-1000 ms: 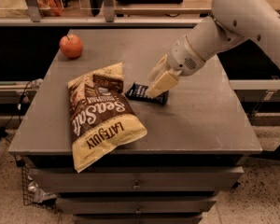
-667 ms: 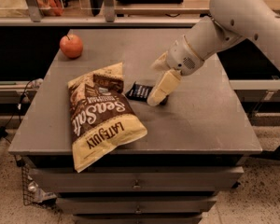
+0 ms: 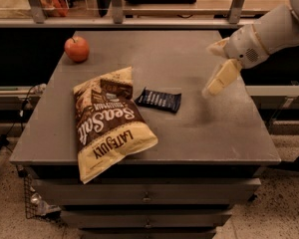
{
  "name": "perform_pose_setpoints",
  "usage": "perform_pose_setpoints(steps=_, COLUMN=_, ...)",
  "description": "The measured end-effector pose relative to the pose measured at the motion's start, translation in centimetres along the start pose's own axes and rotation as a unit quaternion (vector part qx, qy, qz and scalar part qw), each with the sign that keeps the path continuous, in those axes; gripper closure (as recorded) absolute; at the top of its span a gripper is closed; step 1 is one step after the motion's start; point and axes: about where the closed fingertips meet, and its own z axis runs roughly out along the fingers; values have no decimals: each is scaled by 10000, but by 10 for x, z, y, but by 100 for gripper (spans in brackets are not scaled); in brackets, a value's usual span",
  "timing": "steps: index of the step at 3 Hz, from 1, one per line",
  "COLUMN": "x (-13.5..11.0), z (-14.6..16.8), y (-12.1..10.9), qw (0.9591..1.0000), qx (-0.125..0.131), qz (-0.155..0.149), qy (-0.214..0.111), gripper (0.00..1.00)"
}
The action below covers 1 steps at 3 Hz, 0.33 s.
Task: Move rxbar blueberry near brown chip bag
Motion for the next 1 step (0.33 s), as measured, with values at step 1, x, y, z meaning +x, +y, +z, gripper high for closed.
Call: perform_pose_setpoints(steps=1, x=-4, z=7, y=2, qw=10000, qx=-50, qz=-33, qy=24, gripper=0)
